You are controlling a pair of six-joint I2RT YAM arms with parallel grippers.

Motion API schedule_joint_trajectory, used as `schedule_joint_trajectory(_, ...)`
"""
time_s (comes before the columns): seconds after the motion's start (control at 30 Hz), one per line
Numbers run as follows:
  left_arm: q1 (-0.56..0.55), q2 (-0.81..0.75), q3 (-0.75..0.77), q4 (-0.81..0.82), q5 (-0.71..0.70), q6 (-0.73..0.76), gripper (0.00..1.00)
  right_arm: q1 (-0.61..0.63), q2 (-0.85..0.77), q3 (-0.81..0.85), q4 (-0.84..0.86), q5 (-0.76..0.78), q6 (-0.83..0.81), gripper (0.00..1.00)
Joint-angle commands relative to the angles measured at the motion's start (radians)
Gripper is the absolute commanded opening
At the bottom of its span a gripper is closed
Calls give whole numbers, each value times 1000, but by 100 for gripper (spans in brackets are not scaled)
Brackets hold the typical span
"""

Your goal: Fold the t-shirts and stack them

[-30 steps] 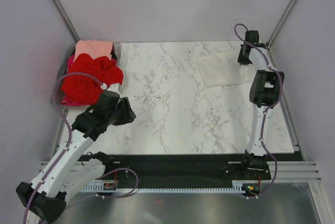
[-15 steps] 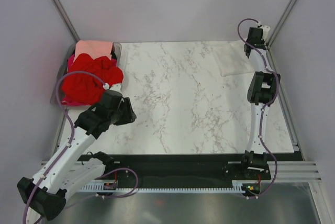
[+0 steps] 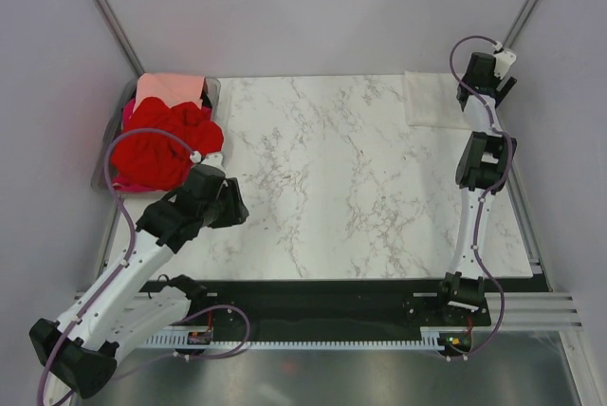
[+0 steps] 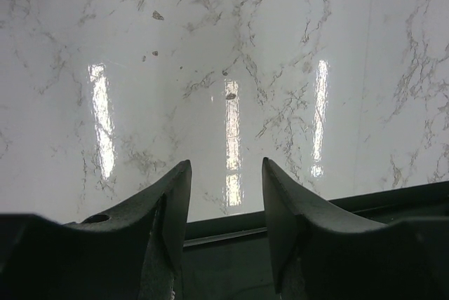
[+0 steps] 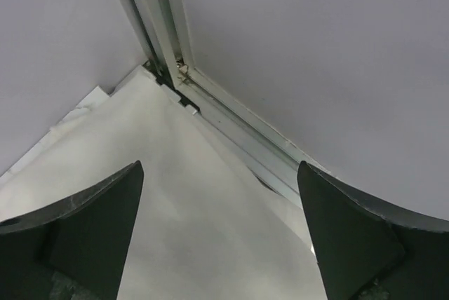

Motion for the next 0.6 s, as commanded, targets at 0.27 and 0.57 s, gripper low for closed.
schedule_joint_trajectory(0.27, -7, -36, 17, -2, -43, -5, 53, 86, -594, -361, 40, -132, 180, 98)
schedule_joint_trajectory(0.57, -5, -77, 17, -3, -51, -10, 53, 283, -1299, -1197, 44, -591, 298, 98)
